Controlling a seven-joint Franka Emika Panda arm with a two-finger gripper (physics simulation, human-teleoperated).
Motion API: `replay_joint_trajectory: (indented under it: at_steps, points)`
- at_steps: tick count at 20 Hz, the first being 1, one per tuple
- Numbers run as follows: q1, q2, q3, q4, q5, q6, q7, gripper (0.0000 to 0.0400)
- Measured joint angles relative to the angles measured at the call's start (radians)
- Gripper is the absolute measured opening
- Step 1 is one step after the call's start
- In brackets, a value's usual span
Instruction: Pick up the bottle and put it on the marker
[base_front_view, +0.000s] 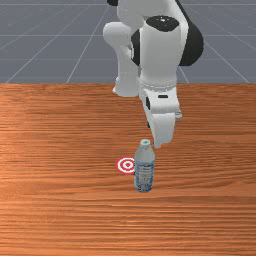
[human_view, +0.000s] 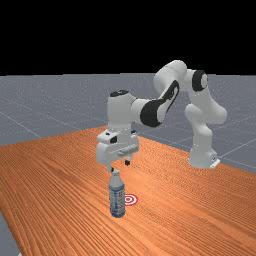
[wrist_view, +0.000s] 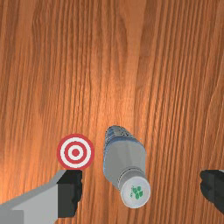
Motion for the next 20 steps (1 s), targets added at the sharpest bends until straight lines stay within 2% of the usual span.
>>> replay_joint_trajectory:
  at_steps: [1, 3, 4, 5, 7, 9, 10, 13, 16, 19, 20]
  points:
    - [0.003, 0.018, -0.002, 0.023, 0.004, -0.020, 0.018, 0.0400]
    - [0.003, 0.113, 0.000, 0.157, 0.008, -0.135, 0.015, 0.0400]
    - [0.004, 0.146, 0.000, 0.187, 0.009, -0.147, 0.015, 0.0400]
    - [0.003, 0.162, 0.000, 0.185, 0.009, -0.135, 0.014, 0.0400]
    - [-0.001, 0.094, 0.002, 0.003, -0.002, 0.058, -0.012, 0.0400]
    - [0.004, 0.083, -0.004, -0.026, 0.000, 0.092, 0.018, 0.0400]
    - [0.006, 0.093, -0.005, 0.000, 0.005, 0.055, 0.032, 0.0400]
    - [0.005, 0.090, -0.007, 0.000, 0.007, 0.055, 0.038, 0.0400]
    - [0.006, 0.084, -0.029, -0.010, 0.028, 0.060, 0.134, 0.0400]
    - [-0.023, 0.081, -0.025, -0.015, 0.022, 0.061, 0.057, 0.0400]
    - [-0.031, 0.060, -0.018, -0.058, 0.012, 0.117, 0.011, 0.0400]
